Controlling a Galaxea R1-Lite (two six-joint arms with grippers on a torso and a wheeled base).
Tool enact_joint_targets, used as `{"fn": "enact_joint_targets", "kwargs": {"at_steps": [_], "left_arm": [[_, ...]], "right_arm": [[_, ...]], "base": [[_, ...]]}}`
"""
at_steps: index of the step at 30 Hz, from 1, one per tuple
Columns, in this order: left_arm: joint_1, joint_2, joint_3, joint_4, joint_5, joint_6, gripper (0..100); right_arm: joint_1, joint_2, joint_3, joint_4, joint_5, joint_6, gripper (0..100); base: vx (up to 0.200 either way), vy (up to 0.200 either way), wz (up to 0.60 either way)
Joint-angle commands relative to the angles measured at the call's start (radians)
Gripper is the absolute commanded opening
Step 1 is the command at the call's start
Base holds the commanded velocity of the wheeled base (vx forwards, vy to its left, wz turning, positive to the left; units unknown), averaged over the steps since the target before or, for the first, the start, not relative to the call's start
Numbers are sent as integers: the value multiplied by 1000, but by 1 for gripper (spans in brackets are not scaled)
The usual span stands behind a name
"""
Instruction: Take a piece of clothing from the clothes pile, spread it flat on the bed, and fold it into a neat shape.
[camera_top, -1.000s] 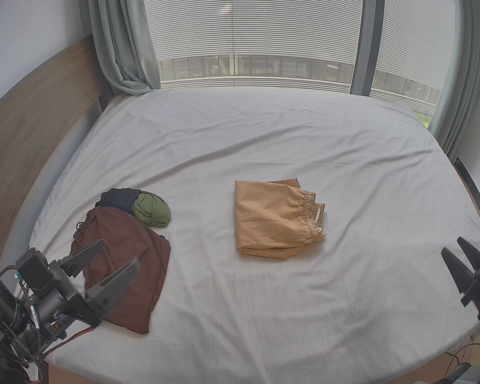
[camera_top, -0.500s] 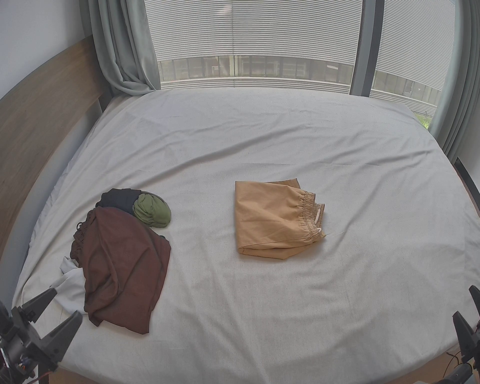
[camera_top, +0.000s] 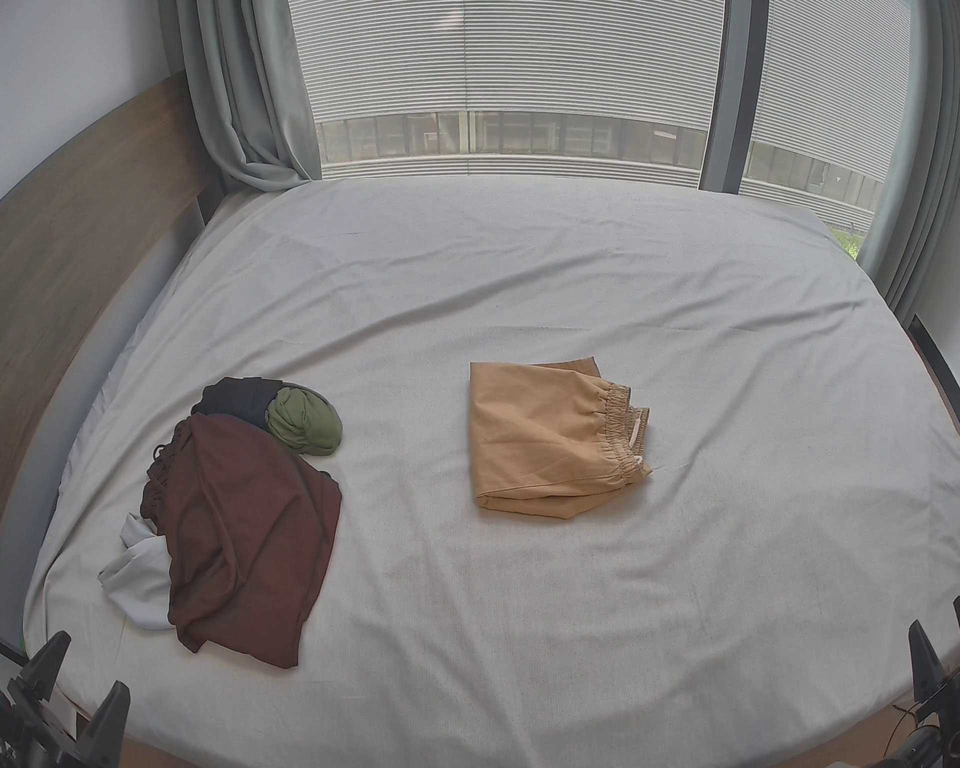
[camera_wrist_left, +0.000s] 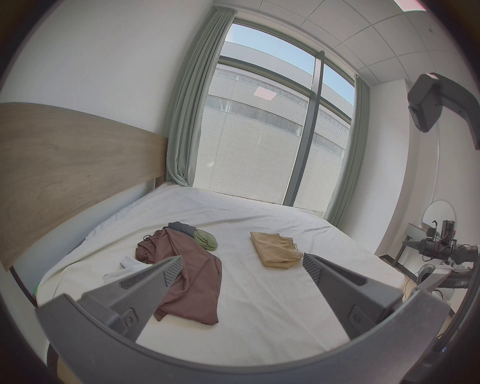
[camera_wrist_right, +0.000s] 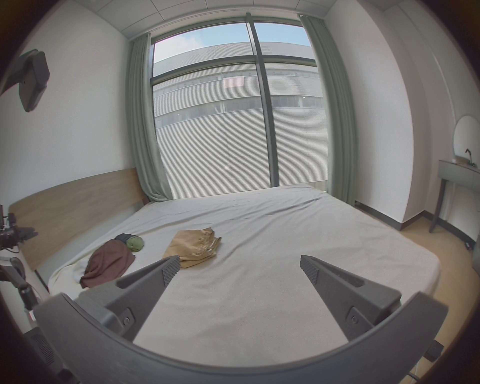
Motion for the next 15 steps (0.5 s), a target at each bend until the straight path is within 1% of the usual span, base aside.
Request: {"fn": "enact_joint_targets", "kwargs": {"at_steps": [1, 2, 3, 4, 6, 7, 8, 9, 10, 11, 15], "left_arm": [[36, -59, 18, 40, 1, 10, 100], [88, -97, 15, 109, -6, 52, 100], [100, -117, 12, 115, 3, 75, 100], [98, -123, 13, 111, 9, 84, 100], [94, -123, 18, 92, 53, 125, 100], [94, -123, 18, 91, 61, 131, 100], [94, -123, 18, 91, 92, 145, 100], [95, -123, 18, 111, 130, 179, 100], [95, -122, 18, 154, 181, 196, 100], [95, -122, 16, 175, 202, 190, 100], [92, -122, 18, 151, 196, 187, 100]], "right_arm": [[-68, -36, 18, 12, -8, -23, 100], [-99, -82, 18, 12, 10, -52, 100], [-87, -87, 18, 7, 12, -52, 100], [-84, -87, 18, 7, 13, -49, 100], [-82, -87, 18, 3, 15, -50, 100], [-82, -87, 18, 3, 15, -50, 100], [-82, -87, 18, 1, 18, -57, 100], [-84, -87, 18, 3, 32, -61, 100], [-84, -87, 18, 3, 55, -70, 100], [-84, -87, 18, 3, 69, -70, 100], [-84, -87, 18, -2, 69, -44, 100]], "base": [[0, 0, 0], [0, 0, 0], [0, 0, 0], [0, 0, 0], [0, 0, 0], [0, 0, 0], [0, 0, 0], [0, 0, 0], [0, 0, 0], [0, 0, 0], [0, 0, 0]]}}
